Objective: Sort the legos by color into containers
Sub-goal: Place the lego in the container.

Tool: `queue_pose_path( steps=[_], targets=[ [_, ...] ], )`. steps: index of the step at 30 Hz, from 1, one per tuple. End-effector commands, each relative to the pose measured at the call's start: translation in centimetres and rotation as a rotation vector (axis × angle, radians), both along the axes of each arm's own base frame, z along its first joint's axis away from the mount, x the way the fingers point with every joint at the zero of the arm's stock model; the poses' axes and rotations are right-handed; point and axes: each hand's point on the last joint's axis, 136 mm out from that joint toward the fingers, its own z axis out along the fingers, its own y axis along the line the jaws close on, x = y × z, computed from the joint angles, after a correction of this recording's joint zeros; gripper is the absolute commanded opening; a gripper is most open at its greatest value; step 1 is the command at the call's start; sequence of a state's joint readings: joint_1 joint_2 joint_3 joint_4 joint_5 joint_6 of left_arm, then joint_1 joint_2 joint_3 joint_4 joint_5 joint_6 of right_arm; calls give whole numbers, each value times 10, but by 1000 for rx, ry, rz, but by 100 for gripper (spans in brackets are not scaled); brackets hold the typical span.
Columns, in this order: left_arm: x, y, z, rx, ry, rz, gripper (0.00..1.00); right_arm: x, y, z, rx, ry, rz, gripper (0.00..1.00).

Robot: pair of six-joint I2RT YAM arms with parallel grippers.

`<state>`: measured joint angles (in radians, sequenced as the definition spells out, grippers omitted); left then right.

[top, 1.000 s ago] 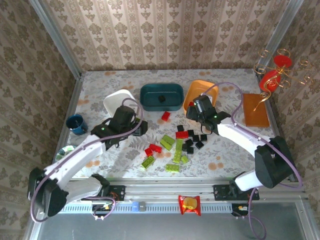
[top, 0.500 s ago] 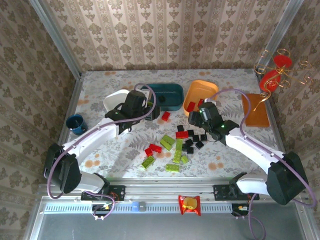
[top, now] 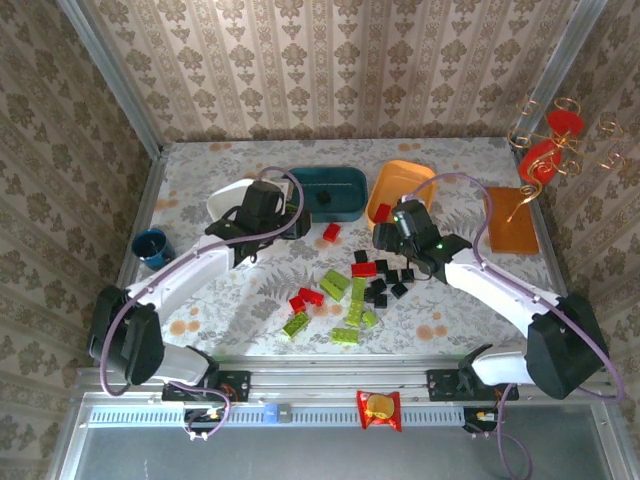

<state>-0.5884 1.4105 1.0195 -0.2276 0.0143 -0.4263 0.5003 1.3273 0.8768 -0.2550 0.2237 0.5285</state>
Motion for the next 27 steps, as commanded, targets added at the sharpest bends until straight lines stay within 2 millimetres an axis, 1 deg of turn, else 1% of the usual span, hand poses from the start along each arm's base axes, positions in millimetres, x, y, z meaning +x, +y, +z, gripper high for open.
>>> queue_pose_path(
  steps=[1,3,4,6,7,8,11,12,13,15,17,20,23,25,26,27],
  targets=[
    [17,16,-1,-1,-27,85,50,5,5,6,-22,-2,27,72],
    [28,37,-14,-7,-4,154,50,8,7,6,-22,-1,30,72],
    [34,43,-19,-26,6,180,50,9,8,5,-22,2,32,72],
    [40,49,-30,-15,11,218,50,11,10,5,-21,2,34,72],
    [48,64,-36,-5,16,264,50,12,11,7,-18,-2,36,72],
    [51,68,-44,6,29,282,50,14,12,0,-27,18,39,72],
    [60,81,-64,-9,74,336,50,15,14,2,-30,21,51,72],
    [63,84,-67,-21,84,350,52,15,15,4,-29,18,54,72],
    [65,87,-72,-30,94,360,56,15,15,5,-26,15,59,72],
    [70,88,-73,-46,99,362,64,14,17,7,-18,17,67,73],
    [73,87,-69,-53,91,358,69,14,19,8,-8,19,72,74],
    [74,85,-56,-74,69,349,74,10,24,6,8,31,88,76],
    [66,79,-41,-116,42,331,80,4,26,5,-2,44,98,76],
    [55,74,-33,-121,22,308,85,-2,28,-1,-7,65,103,76],
    [50,73,-30,-111,12,302,95,-6,28,4,5,53,105,76],
    [45,73,-29,-96,2,295,100,-10,28,3,7,61,103,76]
  ],
)
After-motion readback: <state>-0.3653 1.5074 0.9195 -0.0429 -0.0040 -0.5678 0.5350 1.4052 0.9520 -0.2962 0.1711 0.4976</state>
